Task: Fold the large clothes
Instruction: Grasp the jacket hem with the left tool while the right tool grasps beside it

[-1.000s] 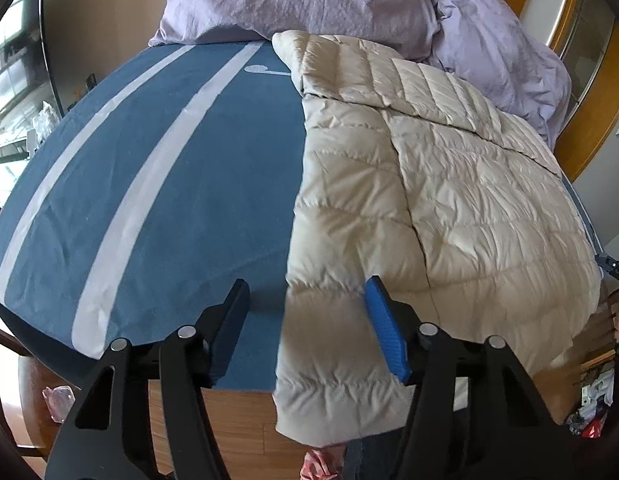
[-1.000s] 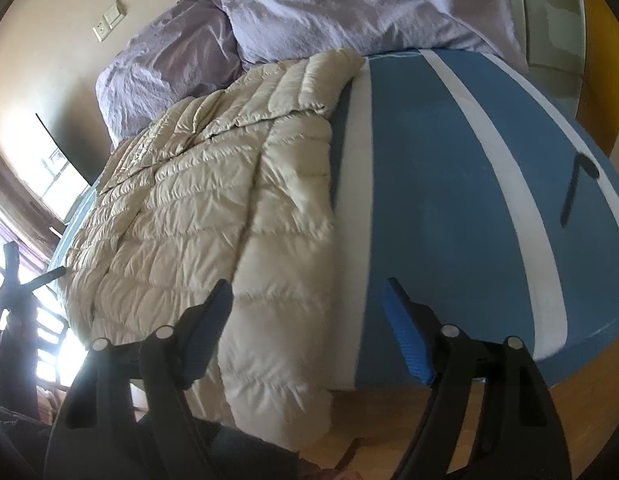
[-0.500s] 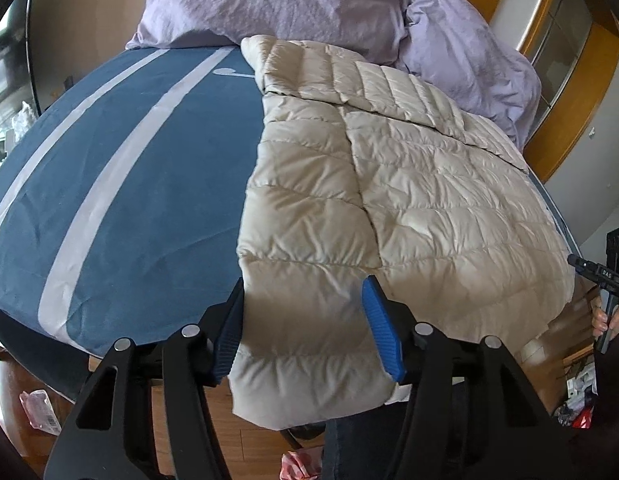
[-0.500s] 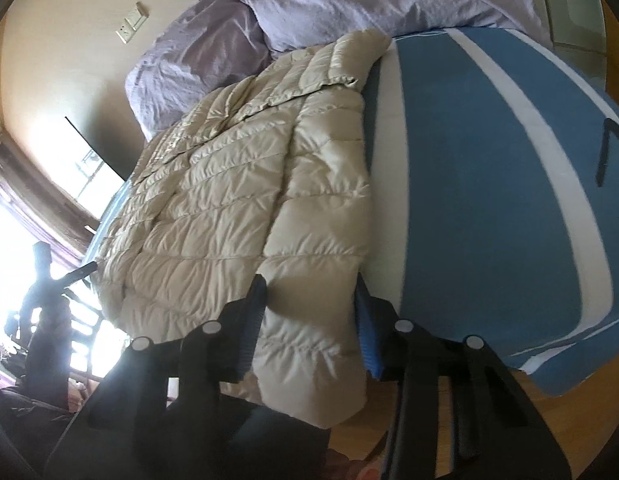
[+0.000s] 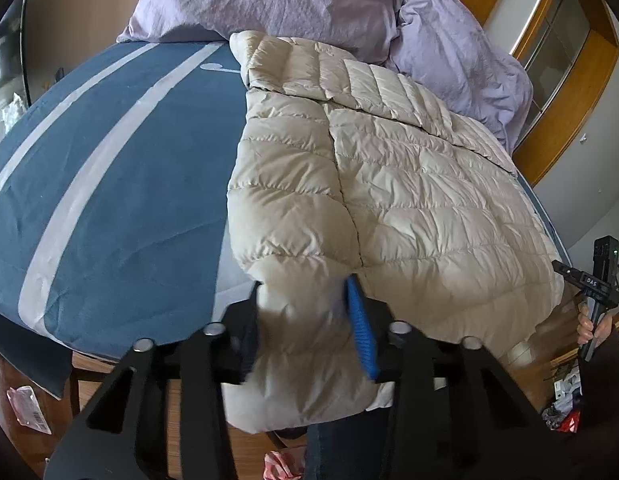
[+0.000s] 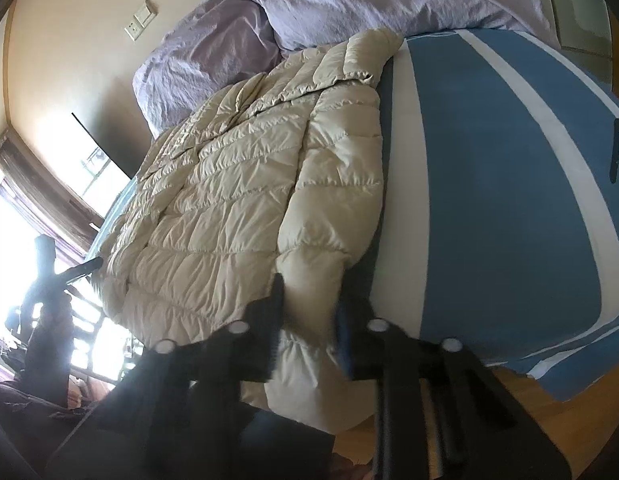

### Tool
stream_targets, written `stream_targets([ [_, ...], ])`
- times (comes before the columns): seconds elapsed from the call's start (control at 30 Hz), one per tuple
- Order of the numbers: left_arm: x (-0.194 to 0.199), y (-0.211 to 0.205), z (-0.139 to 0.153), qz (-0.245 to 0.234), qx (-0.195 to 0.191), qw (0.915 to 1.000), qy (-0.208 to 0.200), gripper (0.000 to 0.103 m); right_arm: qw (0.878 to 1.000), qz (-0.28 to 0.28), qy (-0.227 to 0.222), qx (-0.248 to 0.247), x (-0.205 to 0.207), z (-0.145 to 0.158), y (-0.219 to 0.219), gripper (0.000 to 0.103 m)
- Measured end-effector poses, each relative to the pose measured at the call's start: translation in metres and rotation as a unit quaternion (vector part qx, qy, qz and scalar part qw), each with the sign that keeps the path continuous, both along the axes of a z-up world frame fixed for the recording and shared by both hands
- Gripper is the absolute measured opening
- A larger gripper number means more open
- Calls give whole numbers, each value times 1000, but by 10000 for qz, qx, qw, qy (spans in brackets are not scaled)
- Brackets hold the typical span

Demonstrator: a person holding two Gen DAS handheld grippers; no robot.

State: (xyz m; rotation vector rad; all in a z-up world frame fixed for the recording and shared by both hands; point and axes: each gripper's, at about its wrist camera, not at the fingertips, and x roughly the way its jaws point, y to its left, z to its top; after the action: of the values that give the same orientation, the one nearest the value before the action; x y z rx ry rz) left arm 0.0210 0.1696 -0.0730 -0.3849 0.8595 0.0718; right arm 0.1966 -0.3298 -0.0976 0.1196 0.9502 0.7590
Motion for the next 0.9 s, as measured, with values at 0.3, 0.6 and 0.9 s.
stream_targets([
  [0.3,1,-9,4,-28,-151,9999,-68,11,9991,76,-374,-167,-8,12,11,7],
  [0.6,-2,3,42,43,-480,9960,-750,8,9955,-7,-924,215,-12,54,5,6],
  [0.9,20,11,77,199,-419,9922,-1154,4,9898,-274,-1303,508,8,101,16,6],
])
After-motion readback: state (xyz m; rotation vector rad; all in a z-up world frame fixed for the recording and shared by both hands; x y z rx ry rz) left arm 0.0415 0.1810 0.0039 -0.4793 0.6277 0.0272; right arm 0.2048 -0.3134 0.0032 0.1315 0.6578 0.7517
